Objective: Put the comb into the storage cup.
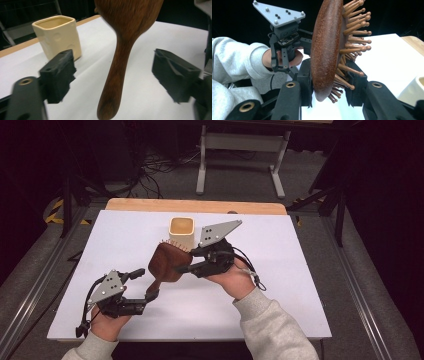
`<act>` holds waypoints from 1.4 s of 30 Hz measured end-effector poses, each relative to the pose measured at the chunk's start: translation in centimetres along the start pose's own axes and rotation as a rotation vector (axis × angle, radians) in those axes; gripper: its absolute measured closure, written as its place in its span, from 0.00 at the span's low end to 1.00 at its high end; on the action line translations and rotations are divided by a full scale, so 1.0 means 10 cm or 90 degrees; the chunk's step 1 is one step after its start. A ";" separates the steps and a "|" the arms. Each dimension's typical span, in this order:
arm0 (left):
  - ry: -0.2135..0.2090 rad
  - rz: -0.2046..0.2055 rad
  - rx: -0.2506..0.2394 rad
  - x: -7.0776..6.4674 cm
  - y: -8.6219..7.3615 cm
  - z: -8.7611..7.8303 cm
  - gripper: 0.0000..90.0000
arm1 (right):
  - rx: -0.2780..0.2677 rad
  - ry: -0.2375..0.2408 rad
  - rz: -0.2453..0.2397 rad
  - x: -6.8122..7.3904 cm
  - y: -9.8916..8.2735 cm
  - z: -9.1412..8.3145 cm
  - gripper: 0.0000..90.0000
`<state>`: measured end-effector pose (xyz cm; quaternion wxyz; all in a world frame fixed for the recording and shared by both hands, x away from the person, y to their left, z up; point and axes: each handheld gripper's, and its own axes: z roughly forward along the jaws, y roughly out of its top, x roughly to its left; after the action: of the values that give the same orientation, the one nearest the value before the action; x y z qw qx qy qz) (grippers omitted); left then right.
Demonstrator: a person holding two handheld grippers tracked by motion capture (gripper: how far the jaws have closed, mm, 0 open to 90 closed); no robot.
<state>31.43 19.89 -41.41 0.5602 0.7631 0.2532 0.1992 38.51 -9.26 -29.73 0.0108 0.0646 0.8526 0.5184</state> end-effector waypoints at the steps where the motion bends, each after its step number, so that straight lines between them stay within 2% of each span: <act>1: -0.001 -0.004 -0.003 0.02 0.00 -0.01 0.16 | 0.001 -0.003 -0.004 0.00 0.03 -0.01 0.70; 6: 0.018 -0.019 -0.028 0.08 -0.01 -0.05 0.07 | 0.004 -0.017 -0.012 0.00 0.13 -0.08 0.70; 14: 0.037 -0.018 -0.033 0.16 -0.04 -0.11 0.04 | 0.009 -0.041 -0.024 -0.02 0.26 -0.17 0.70; 21: 0.047 -0.019 -0.026 0.22 -0.05 -0.15 0.03 | 0.008 -0.068 -0.024 -0.08 0.34 -0.25 0.70; 24: 0.072 -0.010 -0.014 0.24 -0.06 -0.16 0.03 | 0.005 -0.085 -0.029 -0.11 0.37 -0.28 0.70; 35: 0.087 -0.002 0.001 0.28 -0.07 -0.18 0.03 | 0.005 -0.125 -0.029 -0.22 0.48 -0.36 0.70; 42: 0.093 -0.005 -0.003 0.30 -0.09 -0.19 0.03 | 0.000 -0.159 -0.027 -0.33 0.57 -0.44 0.70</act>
<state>32.56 23.35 -41.61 0.5426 0.7446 0.2957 0.2525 41.93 -10.98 -22.76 0.1279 0.1110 0.8457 0.5061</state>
